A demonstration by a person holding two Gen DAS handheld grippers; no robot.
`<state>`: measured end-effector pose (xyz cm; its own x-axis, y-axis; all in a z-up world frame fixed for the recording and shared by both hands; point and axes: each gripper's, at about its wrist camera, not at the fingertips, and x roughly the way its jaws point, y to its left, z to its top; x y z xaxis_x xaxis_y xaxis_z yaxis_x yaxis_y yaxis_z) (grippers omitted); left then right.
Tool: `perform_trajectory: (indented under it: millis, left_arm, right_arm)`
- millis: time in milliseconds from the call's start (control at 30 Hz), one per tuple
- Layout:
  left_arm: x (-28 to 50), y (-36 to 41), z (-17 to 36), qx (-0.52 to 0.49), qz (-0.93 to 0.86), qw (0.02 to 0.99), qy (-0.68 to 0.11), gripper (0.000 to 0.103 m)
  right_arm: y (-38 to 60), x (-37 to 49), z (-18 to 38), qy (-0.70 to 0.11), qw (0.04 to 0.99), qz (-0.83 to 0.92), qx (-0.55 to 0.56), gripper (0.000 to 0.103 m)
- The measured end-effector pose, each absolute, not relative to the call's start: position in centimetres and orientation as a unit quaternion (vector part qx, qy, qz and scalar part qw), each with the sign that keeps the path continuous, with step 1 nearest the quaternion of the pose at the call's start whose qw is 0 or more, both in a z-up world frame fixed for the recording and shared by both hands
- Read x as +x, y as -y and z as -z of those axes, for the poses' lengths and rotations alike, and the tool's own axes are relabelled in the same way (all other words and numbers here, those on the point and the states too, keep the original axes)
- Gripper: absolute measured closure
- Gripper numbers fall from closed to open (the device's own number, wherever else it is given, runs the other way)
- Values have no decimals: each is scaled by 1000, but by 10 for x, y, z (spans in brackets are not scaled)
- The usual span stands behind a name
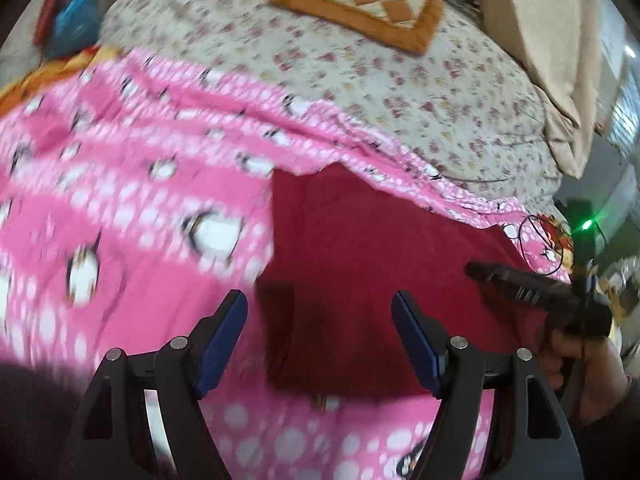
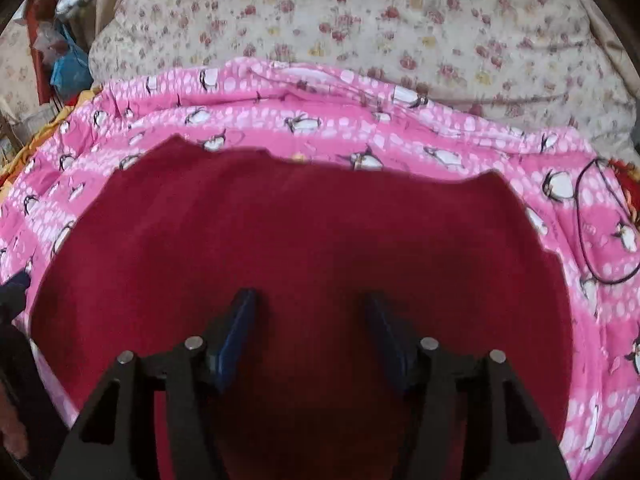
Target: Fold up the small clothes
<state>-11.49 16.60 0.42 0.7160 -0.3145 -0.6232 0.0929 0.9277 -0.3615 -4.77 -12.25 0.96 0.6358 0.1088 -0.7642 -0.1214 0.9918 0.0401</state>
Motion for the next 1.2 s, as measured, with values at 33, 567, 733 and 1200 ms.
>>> perform_trajectory:
  millis: [33,567,733,1200]
  left_arm:
    - [-119,-168,2,-164,111,908,-370,43]
    - [-107,-177,30,-292,169,855,-394,41]
    - [-101,-180,32,-322,177,838,-403,41]
    - [-101,-186,29,-343,184,830,-400,49]
  right_arm:
    - [122,-50,-15,-411,909,-68,-8,43]
    - [120,-53,2,-422,904,-54,-38,26]
    - [120,-51,1,-420,905,-55,-39,26]
    - [120,-52,2,-419,905,-54,-41,24]
